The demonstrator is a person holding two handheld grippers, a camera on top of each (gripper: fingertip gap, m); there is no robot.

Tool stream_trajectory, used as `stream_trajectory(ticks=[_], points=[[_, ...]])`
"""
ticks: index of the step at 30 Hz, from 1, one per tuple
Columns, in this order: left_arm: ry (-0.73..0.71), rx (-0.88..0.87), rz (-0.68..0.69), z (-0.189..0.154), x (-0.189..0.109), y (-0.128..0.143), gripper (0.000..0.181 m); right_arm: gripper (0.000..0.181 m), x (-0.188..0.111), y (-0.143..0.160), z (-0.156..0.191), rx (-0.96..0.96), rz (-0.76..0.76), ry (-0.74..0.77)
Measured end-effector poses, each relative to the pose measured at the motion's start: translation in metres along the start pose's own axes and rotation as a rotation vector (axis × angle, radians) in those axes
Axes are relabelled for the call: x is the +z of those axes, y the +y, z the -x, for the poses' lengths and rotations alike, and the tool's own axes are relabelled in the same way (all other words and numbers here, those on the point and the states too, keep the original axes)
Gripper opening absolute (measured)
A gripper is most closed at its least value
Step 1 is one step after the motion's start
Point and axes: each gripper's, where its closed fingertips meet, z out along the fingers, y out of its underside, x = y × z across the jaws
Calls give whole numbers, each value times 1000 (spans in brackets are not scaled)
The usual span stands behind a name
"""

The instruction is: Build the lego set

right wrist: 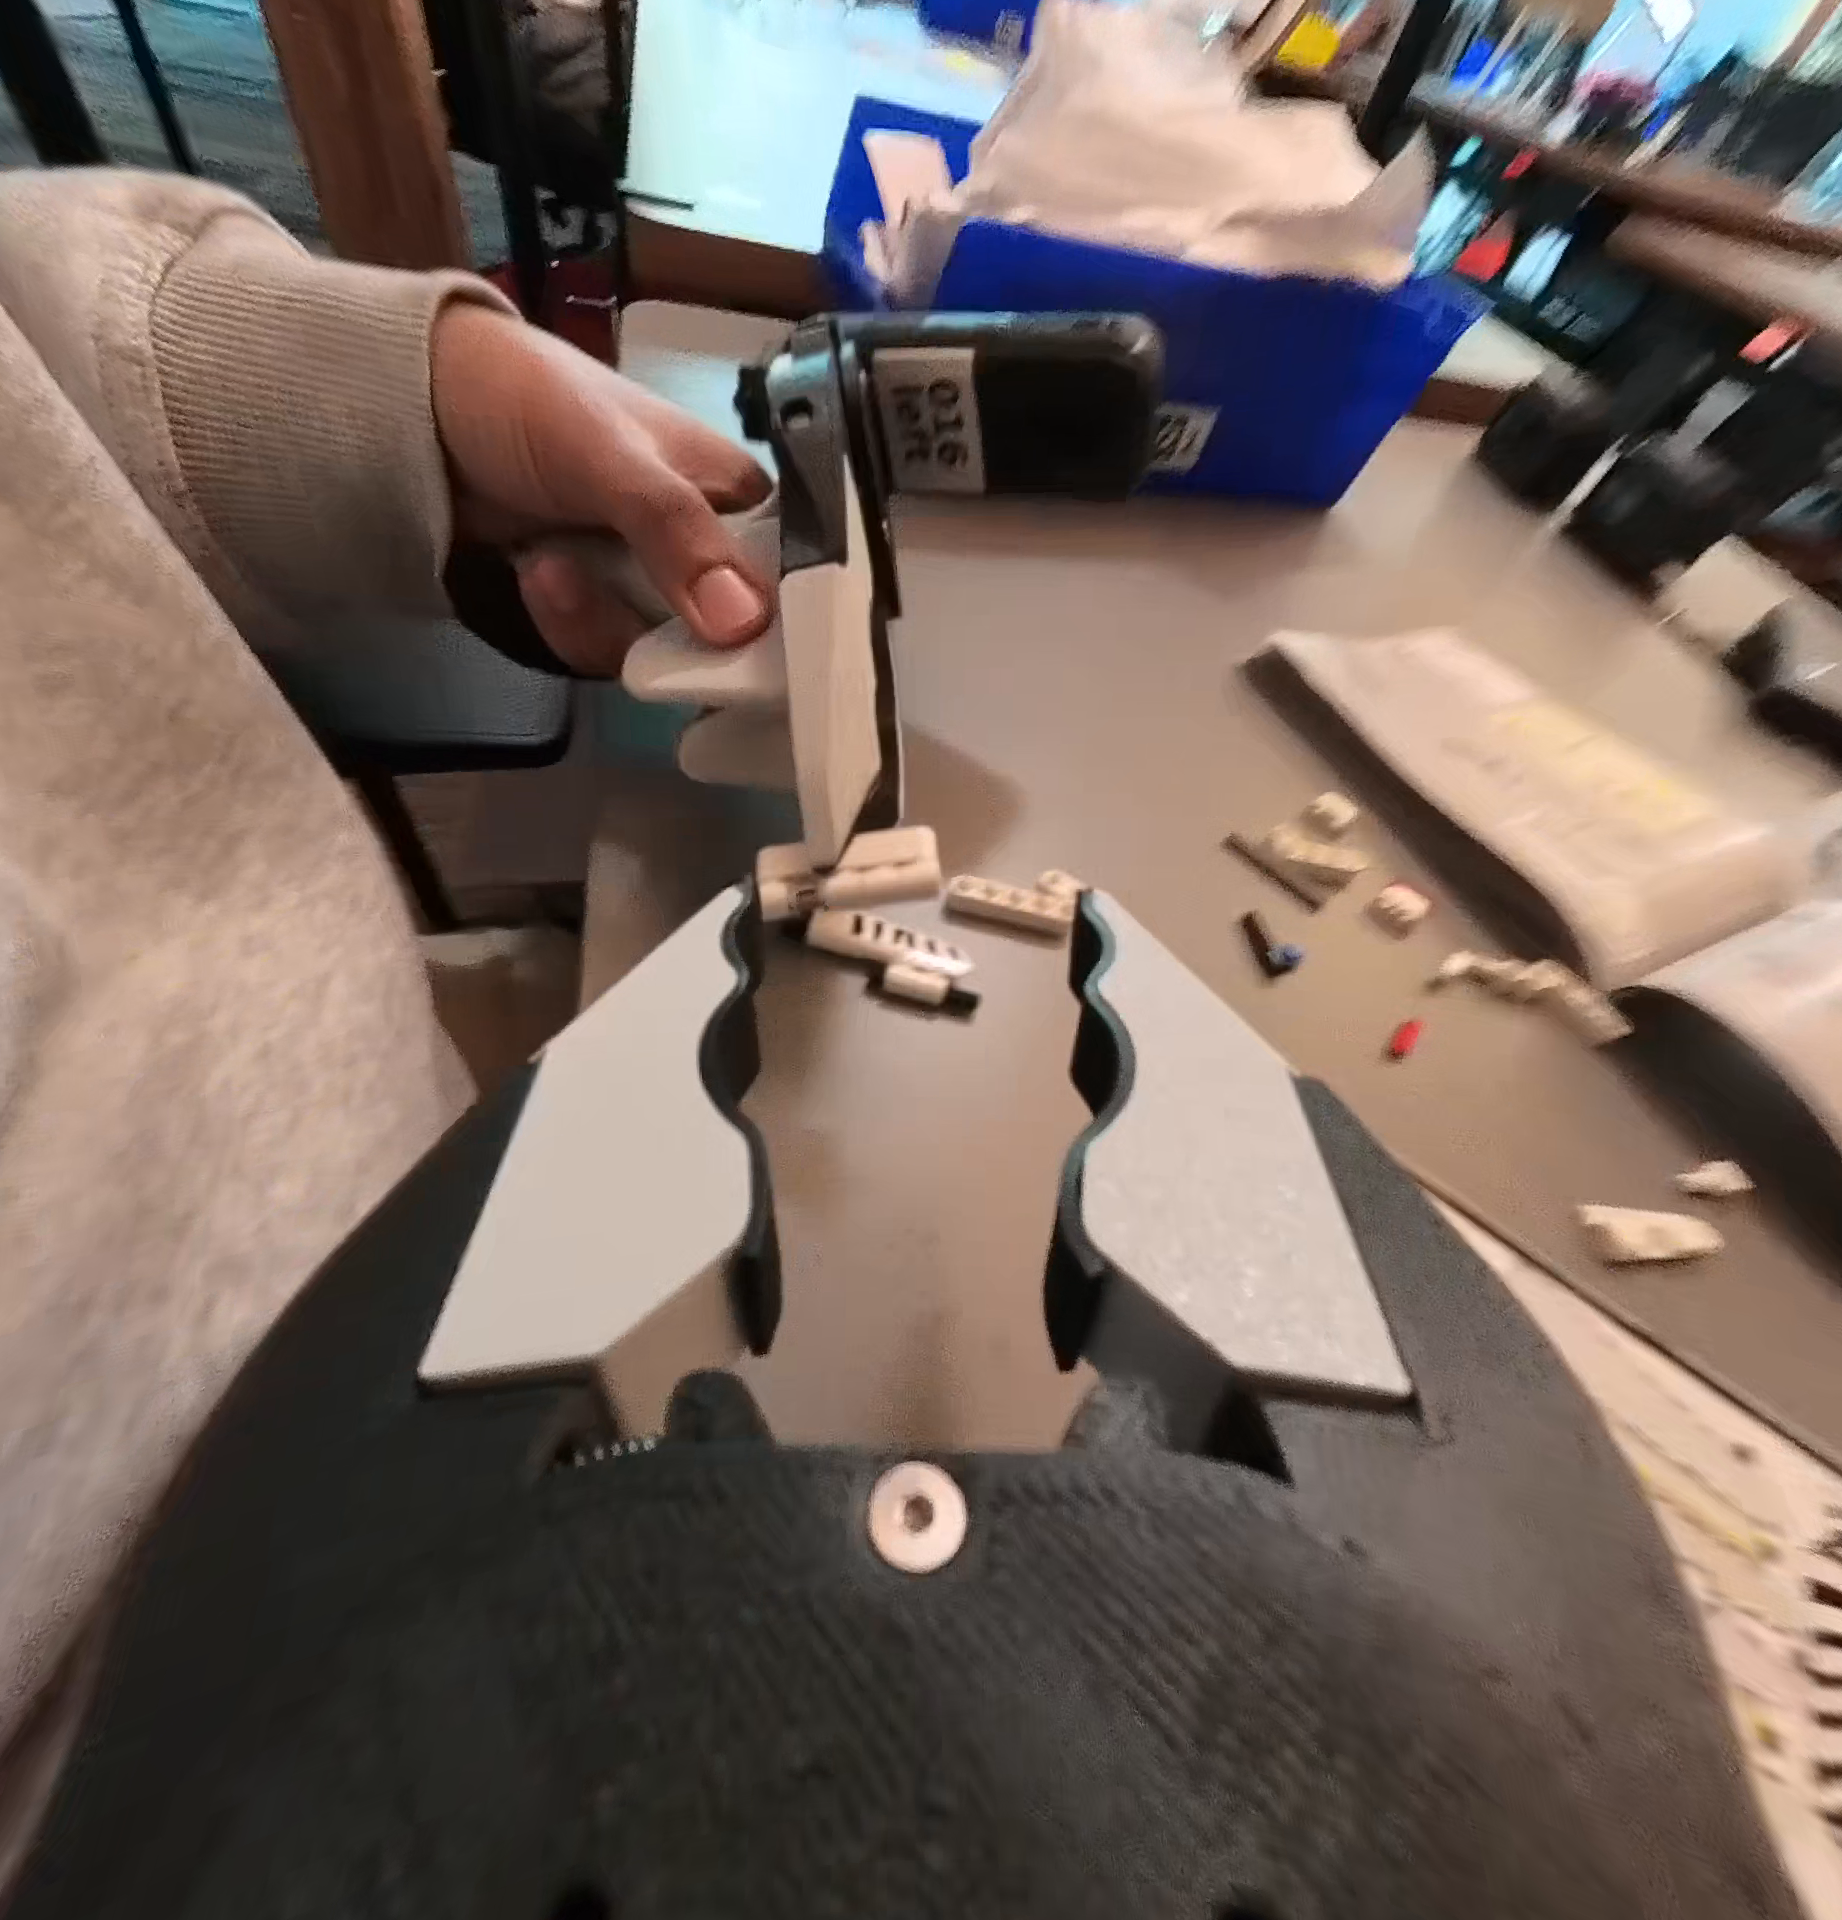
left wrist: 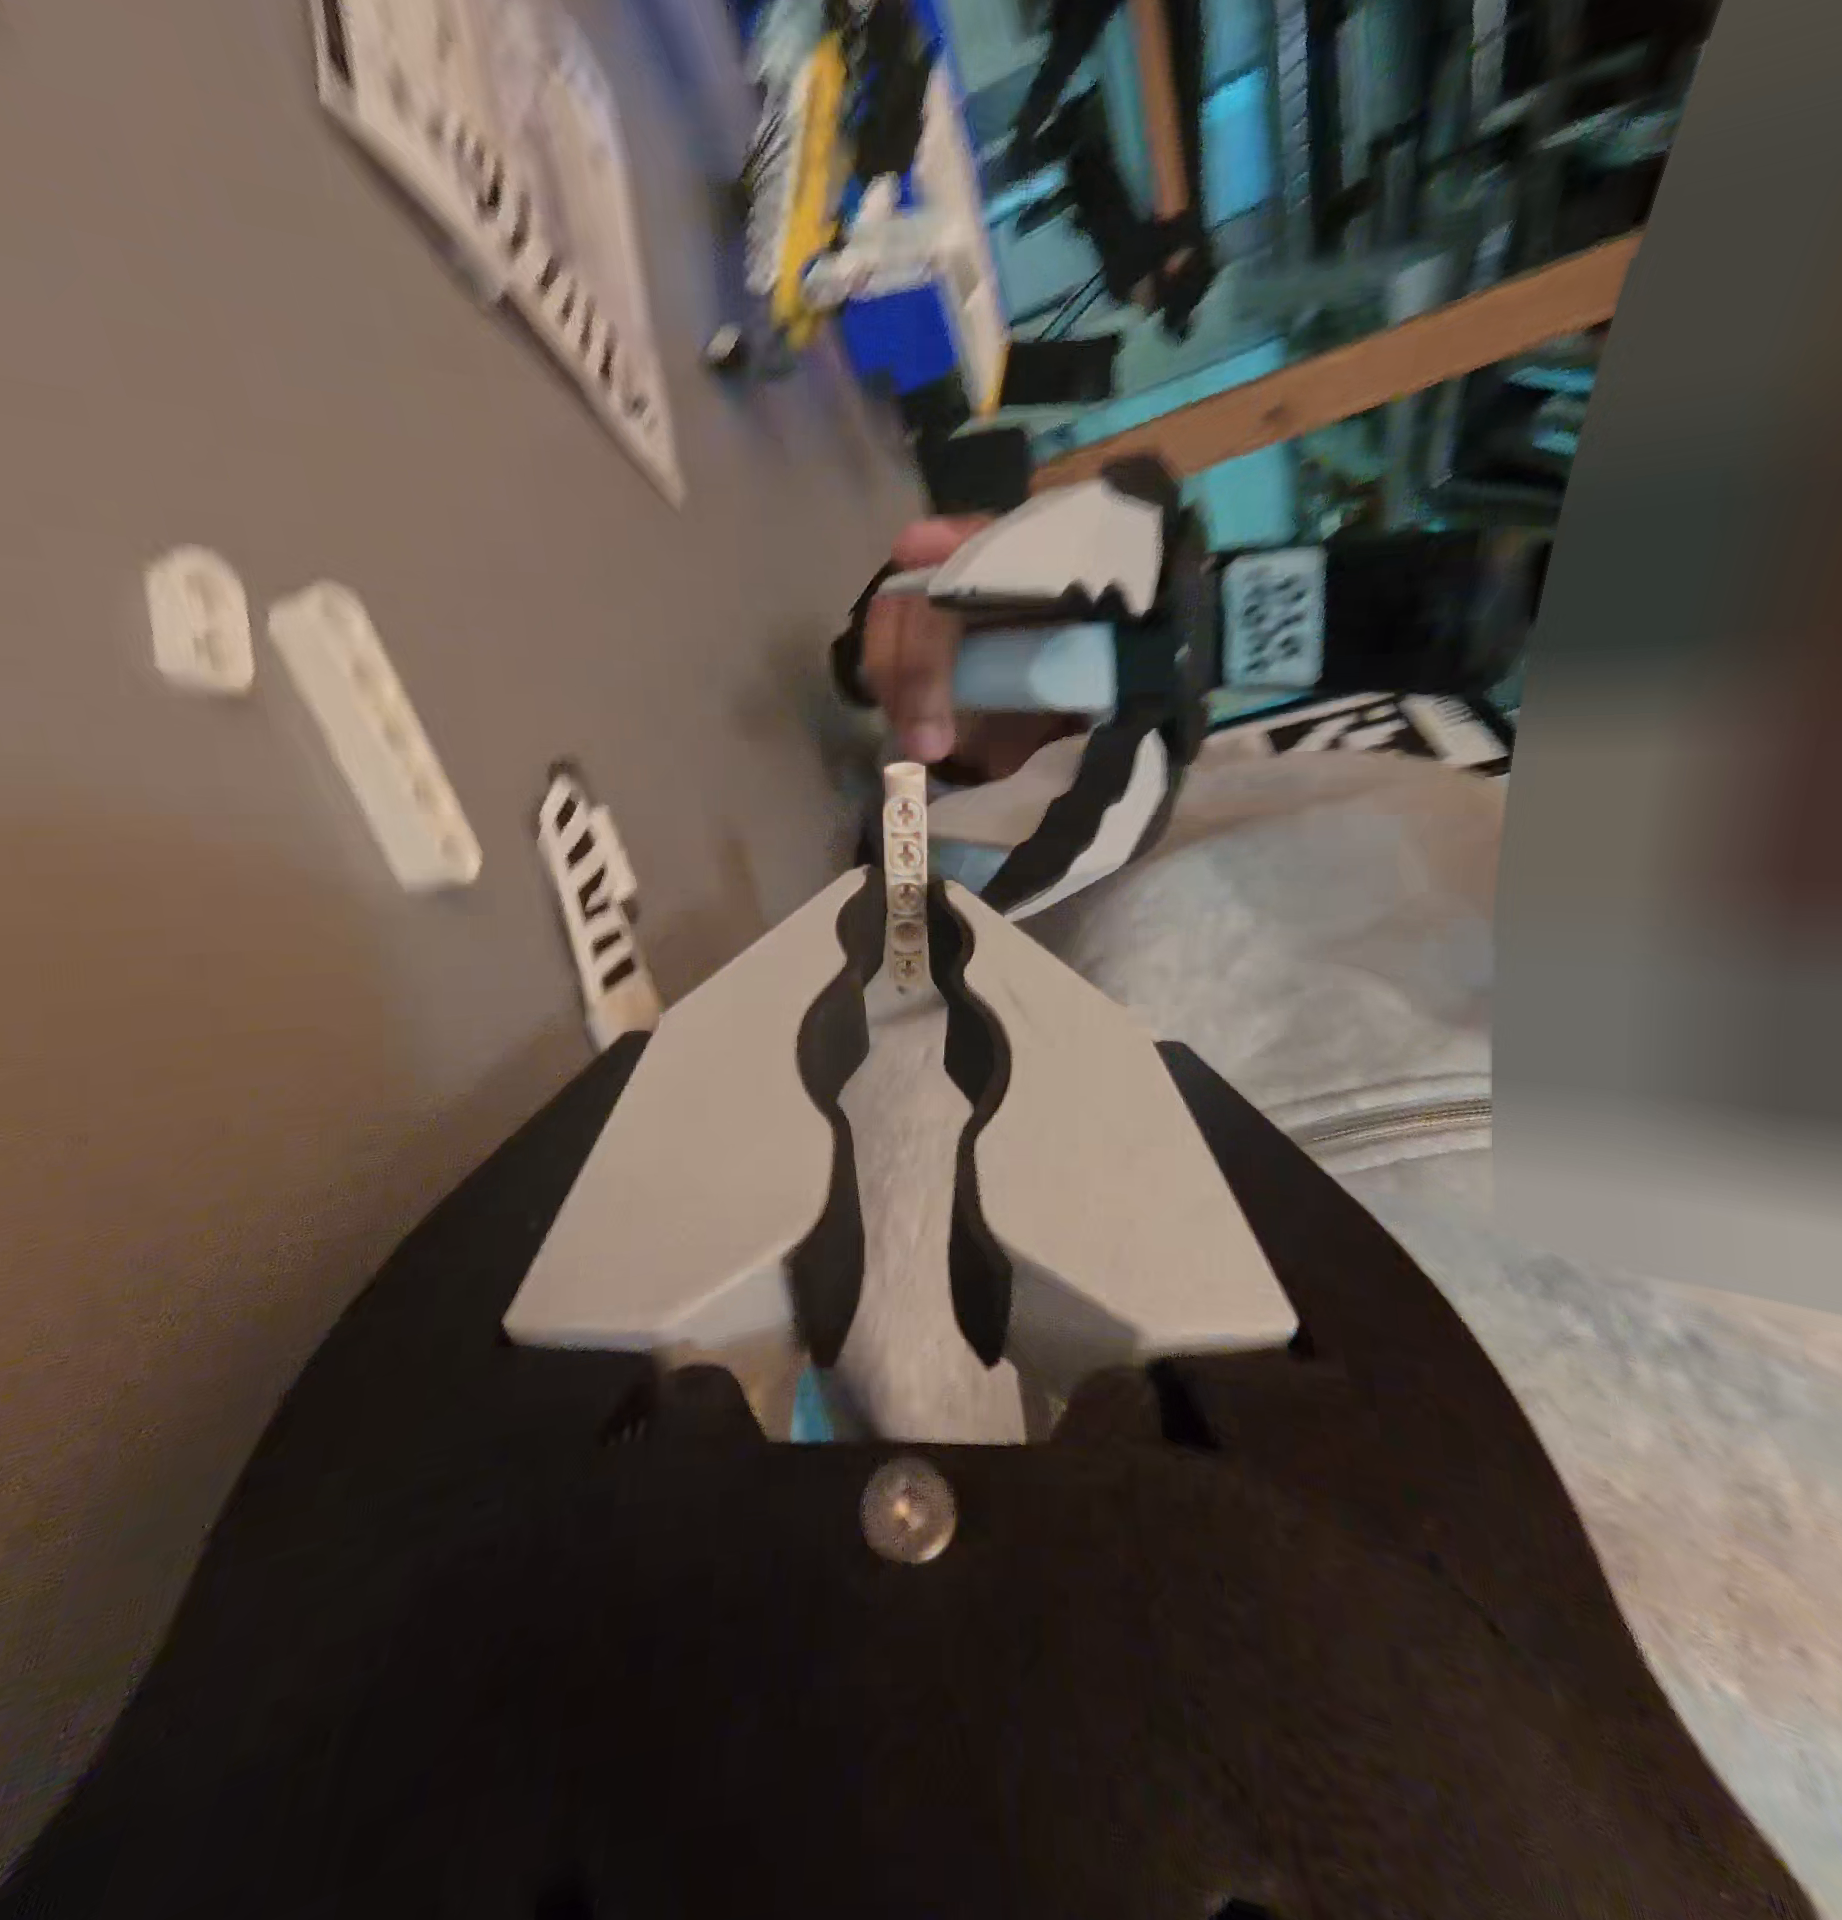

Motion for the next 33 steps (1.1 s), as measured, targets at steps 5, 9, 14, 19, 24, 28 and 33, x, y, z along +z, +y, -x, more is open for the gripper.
stream_trajectory(ticks=[5, 9, 14, 19, 24, 28, 33], points=[[-236, 1, 202, 22, 10, 34, 6, 56, 20, 17, 17, 39, 103, -73], [-338, 32, 190, 30, 5, 28, 6, 53, 24, 24, 19, 38, 157, -70], [-398, 31, 173, 36, -4, 29, 6, 52, 22, 31, 25, 17, 208, -72], [-397, 26, 151, 36, -6, 29, 6, 50, 25, 37, 28, -14, 248, -64], [-360, 26, 110, 32, -8, 26, 6, 48, 25, 34, 30, 9, 239, -69], [-363, 45, 76, 30, -11, 21, 6, 44, 21, 25, 31, 60, 188, -72], [-400, 121, 31, 23, -11, 13, 6, 31, 18, 15, 32, 156, 134, -86]])
